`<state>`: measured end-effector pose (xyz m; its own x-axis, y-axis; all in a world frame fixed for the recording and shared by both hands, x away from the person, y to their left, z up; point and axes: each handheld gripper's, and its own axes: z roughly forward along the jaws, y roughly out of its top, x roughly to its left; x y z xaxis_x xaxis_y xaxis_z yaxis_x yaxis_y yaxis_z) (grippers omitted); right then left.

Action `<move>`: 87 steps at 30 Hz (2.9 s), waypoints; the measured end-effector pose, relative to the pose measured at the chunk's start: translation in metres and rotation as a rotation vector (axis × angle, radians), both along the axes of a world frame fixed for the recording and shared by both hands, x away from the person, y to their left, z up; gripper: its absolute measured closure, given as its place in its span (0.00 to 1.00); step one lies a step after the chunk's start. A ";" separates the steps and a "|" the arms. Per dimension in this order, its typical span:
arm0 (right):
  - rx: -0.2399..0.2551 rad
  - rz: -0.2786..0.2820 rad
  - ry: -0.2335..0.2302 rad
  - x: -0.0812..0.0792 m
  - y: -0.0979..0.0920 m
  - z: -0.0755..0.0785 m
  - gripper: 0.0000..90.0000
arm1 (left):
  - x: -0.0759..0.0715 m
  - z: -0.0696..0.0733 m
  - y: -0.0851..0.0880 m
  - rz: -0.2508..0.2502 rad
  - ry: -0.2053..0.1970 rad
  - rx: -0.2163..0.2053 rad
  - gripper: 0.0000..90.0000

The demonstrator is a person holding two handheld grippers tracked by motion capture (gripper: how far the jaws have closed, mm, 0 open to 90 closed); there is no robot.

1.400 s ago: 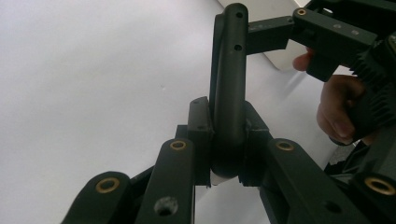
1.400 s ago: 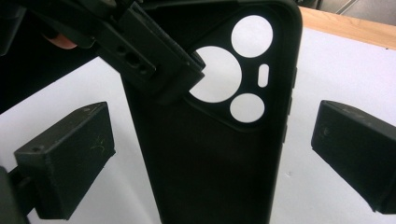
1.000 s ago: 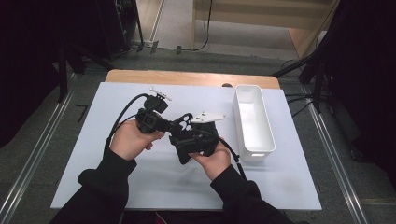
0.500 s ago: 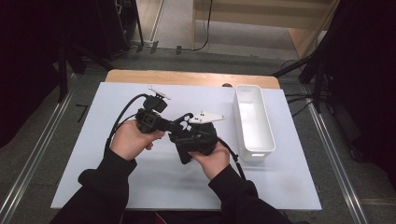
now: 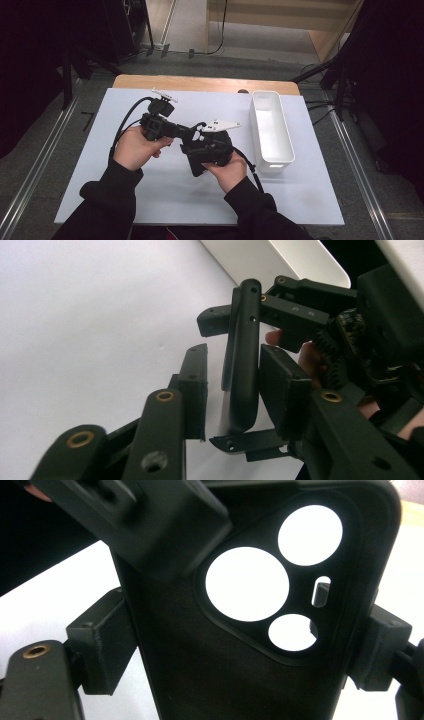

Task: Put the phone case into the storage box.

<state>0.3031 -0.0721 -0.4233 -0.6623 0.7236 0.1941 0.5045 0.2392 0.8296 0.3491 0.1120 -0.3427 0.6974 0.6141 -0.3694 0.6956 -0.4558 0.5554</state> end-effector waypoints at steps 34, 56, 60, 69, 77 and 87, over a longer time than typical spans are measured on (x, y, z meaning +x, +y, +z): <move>0.042 0.026 0.026 0.000 -0.022 0.002 0.14 | 0.009 0.005 0.028 0.038 -0.108 -0.017 0.34; 0.089 0.163 0.034 0.009 -0.050 0.017 0.14 | 0.010 -0.019 0.027 -0.058 -0.192 -0.001 0.34; 0.085 0.187 0.015 0.010 -0.053 0.018 0.14 | 0.007 -0.023 0.027 -0.069 -0.205 -0.015 0.34; 0.078 0.229 0.038 0.014 -0.061 0.018 0.14 | 0.000 -0.034 0.029 -0.101 -0.227 -0.027 0.34; 0.075 0.262 0.043 0.015 -0.066 0.020 0.14 | -0.006 -0.045 0.028 -0.120 -0.228 -0.048 0.34; 0.076 0.279 0.046 0.015 -0.068 0.022 0.14 | -0.014 -0.054 0.031 -0.134 -0.238 -0.063 0.34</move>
<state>0.3184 -0.1400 -0.4010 -0.8231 0.4967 0.2752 0.4654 0.3124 0.8281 0.3355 0.1430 -0.3971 0.8427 0.4913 -0.2200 0.4778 -0.4943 0.7262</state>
